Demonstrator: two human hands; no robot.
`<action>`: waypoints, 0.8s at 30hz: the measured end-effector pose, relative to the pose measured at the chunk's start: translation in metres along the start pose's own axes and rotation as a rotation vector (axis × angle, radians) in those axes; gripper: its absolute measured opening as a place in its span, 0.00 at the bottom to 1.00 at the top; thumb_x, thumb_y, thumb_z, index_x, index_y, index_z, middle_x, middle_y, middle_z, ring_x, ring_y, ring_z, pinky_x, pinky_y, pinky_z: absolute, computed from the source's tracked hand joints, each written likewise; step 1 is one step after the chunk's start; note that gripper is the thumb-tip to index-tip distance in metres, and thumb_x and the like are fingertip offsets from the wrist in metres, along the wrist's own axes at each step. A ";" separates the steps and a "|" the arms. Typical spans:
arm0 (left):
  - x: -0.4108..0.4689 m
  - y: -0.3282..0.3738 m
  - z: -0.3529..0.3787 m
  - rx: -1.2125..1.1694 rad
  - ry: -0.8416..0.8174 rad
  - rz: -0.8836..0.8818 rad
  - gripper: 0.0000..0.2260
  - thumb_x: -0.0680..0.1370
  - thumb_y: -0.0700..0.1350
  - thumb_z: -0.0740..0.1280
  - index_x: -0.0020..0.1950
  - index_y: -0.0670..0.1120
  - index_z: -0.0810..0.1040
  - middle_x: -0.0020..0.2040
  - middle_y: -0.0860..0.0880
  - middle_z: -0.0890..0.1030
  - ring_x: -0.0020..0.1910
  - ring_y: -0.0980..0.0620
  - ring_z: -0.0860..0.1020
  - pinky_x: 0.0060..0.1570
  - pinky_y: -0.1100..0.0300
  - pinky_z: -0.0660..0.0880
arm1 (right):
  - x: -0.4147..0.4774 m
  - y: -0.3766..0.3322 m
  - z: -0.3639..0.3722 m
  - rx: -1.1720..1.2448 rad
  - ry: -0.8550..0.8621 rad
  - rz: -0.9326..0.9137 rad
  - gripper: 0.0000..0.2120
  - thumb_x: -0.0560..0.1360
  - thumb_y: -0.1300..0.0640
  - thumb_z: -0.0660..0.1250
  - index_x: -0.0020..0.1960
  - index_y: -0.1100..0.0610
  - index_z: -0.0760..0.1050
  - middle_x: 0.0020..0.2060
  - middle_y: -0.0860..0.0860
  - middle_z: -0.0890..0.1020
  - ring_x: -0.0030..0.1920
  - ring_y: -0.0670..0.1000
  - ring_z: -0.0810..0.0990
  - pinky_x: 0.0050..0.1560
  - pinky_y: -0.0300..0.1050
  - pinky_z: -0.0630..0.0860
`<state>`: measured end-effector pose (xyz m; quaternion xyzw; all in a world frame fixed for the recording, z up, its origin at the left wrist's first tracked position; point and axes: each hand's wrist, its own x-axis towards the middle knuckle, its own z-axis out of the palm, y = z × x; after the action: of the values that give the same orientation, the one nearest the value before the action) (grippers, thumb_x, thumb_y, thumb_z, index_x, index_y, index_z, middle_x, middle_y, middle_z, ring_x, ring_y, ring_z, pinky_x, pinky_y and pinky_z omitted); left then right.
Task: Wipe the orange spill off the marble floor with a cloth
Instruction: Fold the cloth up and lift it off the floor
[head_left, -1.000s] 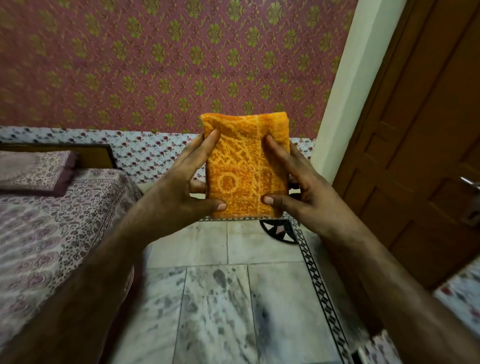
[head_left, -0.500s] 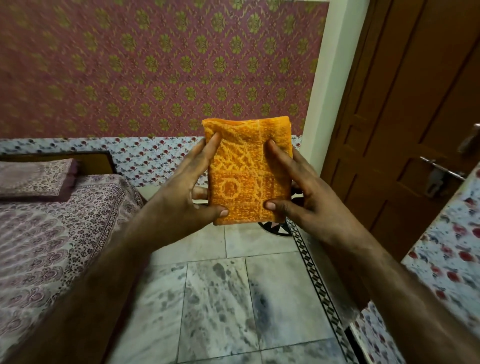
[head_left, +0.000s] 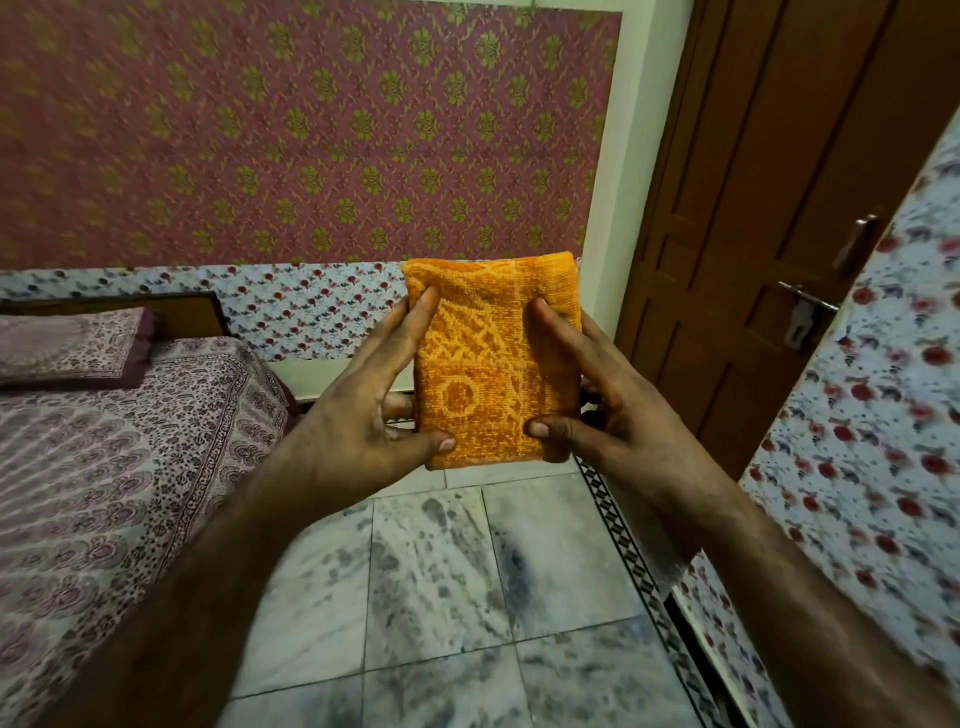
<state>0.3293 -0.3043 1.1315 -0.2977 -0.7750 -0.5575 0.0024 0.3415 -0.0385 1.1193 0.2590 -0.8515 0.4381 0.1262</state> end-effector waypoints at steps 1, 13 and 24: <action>-0.006 0.003 0.001 0.000 -0.004 -0.006 0.49 0.73 0.33 0.75 0.78 0.69 0.52 0.79 0.69 0.48 0.61 0.57 0.79 0.46 0.57 0.83 | -0.005 -0.004 0.001 0.007 0.003 0.010 0.43 0.77 0.55 0.73 0.79 0.30 0.51 0.82 0.39 0.50 0.81 0.49 0.57 0.65 0.58 0.78; -0.043 0.035 0.016 0.069 -0.010 0.018 0.49 0.74 0.35 0.75 0.78 0.69 0.49 0.80 0.67 0.47 0.61 0.64 0.78 0.46 0.60 0.83 | -0.046 -0.037 -0.005 -0.025 0.029 0.009 0.43 0.74 0.49 0.73 0.78 0.27 0.51 0.82 0.39 0.50 0.76 0.52 0.67 0.62 0.58 0.81; -0.003 0.027 0.101 0.029 -0.233 0.074 0.49 0.72 0.40 0.76 0.78 0.71 0.49 0.79 0.68 0.49 0.71 0.48 0.73 0.53 0.50 0.83 | -0.130 -0.009 -0.052 -0.057 0.148 0.184 0.45 0.76 0.57 0.74 0.78 0.28 0.51 0.80 0.34 0.51 0.74 0.36 0.63 0.60 0.34 0.78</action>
<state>0.3778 -0.2134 1.1157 -0.3888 -0.7666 -0.5072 -0.0628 0.4543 0.0425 1.0988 0.1430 -0.8721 0.4414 0.1552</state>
